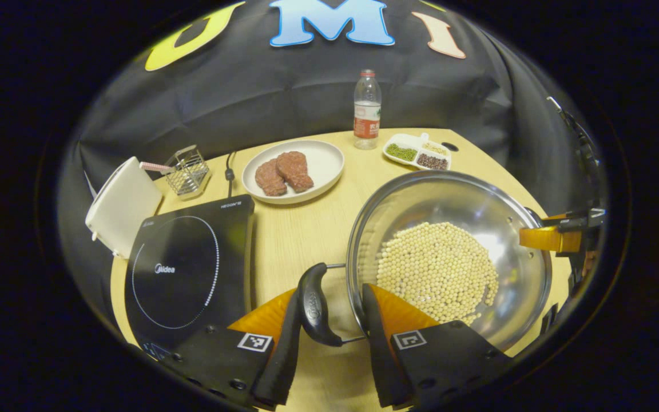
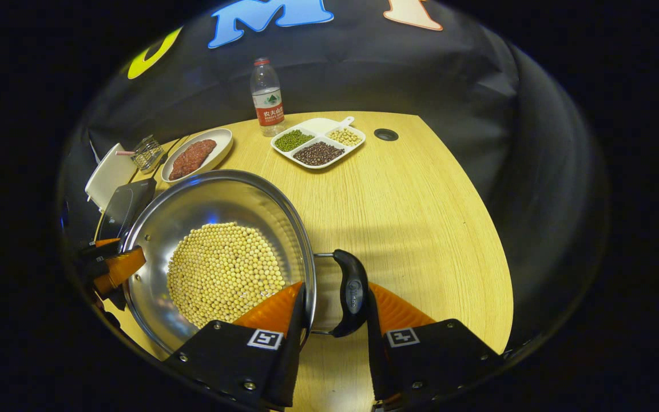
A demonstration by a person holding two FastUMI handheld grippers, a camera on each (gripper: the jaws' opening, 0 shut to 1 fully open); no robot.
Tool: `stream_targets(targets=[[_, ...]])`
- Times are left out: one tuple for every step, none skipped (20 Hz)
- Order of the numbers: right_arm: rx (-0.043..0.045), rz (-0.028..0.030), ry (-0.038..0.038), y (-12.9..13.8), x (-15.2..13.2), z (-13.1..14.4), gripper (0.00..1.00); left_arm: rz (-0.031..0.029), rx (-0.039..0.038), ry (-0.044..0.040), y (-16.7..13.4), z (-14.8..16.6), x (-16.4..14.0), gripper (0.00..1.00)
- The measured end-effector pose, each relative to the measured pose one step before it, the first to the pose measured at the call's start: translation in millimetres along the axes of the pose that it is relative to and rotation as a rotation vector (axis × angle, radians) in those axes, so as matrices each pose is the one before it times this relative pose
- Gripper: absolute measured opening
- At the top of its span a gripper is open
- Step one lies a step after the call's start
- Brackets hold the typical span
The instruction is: First push the handle of the pot to place it horizontally, then grasp the pot with both hands and set it on the induction cooktop.
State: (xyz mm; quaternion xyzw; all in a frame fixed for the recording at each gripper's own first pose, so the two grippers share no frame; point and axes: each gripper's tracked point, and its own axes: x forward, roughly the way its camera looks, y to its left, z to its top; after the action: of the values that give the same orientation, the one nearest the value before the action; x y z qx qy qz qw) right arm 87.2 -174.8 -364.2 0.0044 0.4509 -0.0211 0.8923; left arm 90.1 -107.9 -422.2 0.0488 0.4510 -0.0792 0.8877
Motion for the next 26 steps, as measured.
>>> stream_targets(targets=[[0.00893, -0.00194, 0.00287, 1.51, -3.87, -0.34, 0.51, -0.00098, 0.00379, -0.0049, 1.01, 2.26, -4.4, 0.59], [0.00902, -0.00186, 0.00377, 1.1, -5.18, -1.53, 0.51, -0.00234, 0.00102, -0.0023, 0.94, 1.08, -4.12, 0.62], [0.00574, -0.00395, 0.00505, 1.43, -4.87, -0.91, 0.51, -0.00401, -0.00253, 0.00265, 0.97, 0.04, -4.96, 0.62], [0.00273, -0.00376, 0.00318, 2.21, -3.41, -0.53, 0.51, -0.00163, -0.00305, 0.00282, 1.59, -1.25, -3.93, 0.62], [-0.00117, -0.00451, -0.00031, 2.06, -4.14, -0.74, 0.51, -0.00362, -0.00419, 0.00381, 1.17, 0.61, -3.59, 0.59], [-0.00188, -0.00315, 0.00065, 1.67, -3.96, -0.16, 0.51, -0.00236, -0.00011, -0.00079, 2.38, 0.03, -4.25, 0.59], [0.00217, -0.00199, -0.00406, 3.07, -4.66, 1.18, 0.51, -0.0022, 0.00148, -0.00101, 3.18, 0.91, -3.5, 0.62], [0.00246, -0.00115, -0.0026, 2.38, -3.8, 0.66, 0.51, -0.00115, -0.00086, -0.00255, 2.66, 0.94, -4.54, 0.59], [0.00197, -0.00088, -0.00125, 3.26, -4.05, 0.84, 0.51, -0.00035, 0.00045, -0.00228, 2.91, 1.25, -3.84, 0.59], [0.00006, -0.0011, -0.0028, 3.92, -3.05, 0.53, 0.51, -0.0002, 0.00343, -0.00195, 3.51, 0.4, -4.21, 0.59], [-0.00033, -0.00047, -0.00384, 4.05, -3.52, 0.54, 0.51, 0.00003, 0.0038, -0.00366, 4.03, 0.56, -3.75, 0.59], [0.00045, 0.00021, -0.00549, 4.41, -3.42, 1.06, 0.51, 0.0004, -0.00027, -0.00285, 4.36, 0.34, -3.38, 0.58], [0.00046, 0.00093, -0.00755, 5.22, -2.83, 1.79, 0.51, 0.00069, -0.00362, -0.00316, 4.97, 1.18, -3.39, 0.58], [-0.001, -0.00021, -0.00375, 4.69, -1.58, 0.22, 0.51, 0.00094, -0.00369, -0.00277, 5.63, 1.29, -3.4, 0.59], [-0.00025, -0.00099, -0.00154, 5.88, -2.64, 1.13, 0.51, 0.00142, 0.00064, -0.00188, 6.62, 0.72, -3.02, 0.58], [-0.00148, -0.00067, -0.00049, 6.36, -2.54, 0.37, 0.51, 0.00156, 0.00104, -0.00169, 6.17, 0.07, -3.58, 0.62], [-0.0012, -0.00012, -0.0004, 6.11, -2.47, 1.08, 0.51, 0.001, -0.00097, -0.00213, 6.13, 0.96, -3.46, 0.62], [-0.00091, -0.00069, -0.00096, 6.35, -2.38, 0.52, 0.51, 0.00026, -0.00281, -0.00337, 6.38, -0.03, -3.21, 0.62], [-0.00309, -0.00052, -0.00161, 6.72, -2.5, 1.68, 0.51, 0.00058, -0.00234, -0.00036, 6.31, -1.13, -3.39, 0.62], [-0.00642, -0.00147, -0.00015, 6.91, -1.14, 0.27, 0.51, 0.00074, -0.00358, -0.00007, 7.22, -1.3, -1.89, 0.62], [-0.00328, 0.00065, -0.00187, 6.49, -1.41, 2.03, 0.51, 0.00224, -0.00439, 0.00043, 7.88, -0.47, -1.94, 0.62], [-0.00201, 0.00156, 0.00008, 7.44, -0.84, 0.39, 0.51, 0.00306, -0.0045, -0.00024, 8.29, -0.2, -1.39, 0.59], [-0.00068, 0.00191, 0.00274, 7.6, 0.23, 0.44, 0.51, 0.00384, -0.00237, 0.001, 7.67, -0.77, -1.81, 0.62], [0.0001, 0.00294, 0.00155, 7.33, -0.09, 0.31, 0.51, 0.00501, -0.0019, 0.00169, 8.0, -1.06, -2.42, 0.62], [-0.00362, 0.00397, 0.00096, 7.54, -1.31, 0.4, 0.51, 0.00549, -0.00194, 0.00038, 8.36, -0.57, -1.6, 0.62], [-0.00288, 0.00615, 0.00283, 8.19, 1.9, 0.18, 0.51, 0.00596, -0.00172, 0.00056, 8.18, 0.27, -0.73, 0.58]])
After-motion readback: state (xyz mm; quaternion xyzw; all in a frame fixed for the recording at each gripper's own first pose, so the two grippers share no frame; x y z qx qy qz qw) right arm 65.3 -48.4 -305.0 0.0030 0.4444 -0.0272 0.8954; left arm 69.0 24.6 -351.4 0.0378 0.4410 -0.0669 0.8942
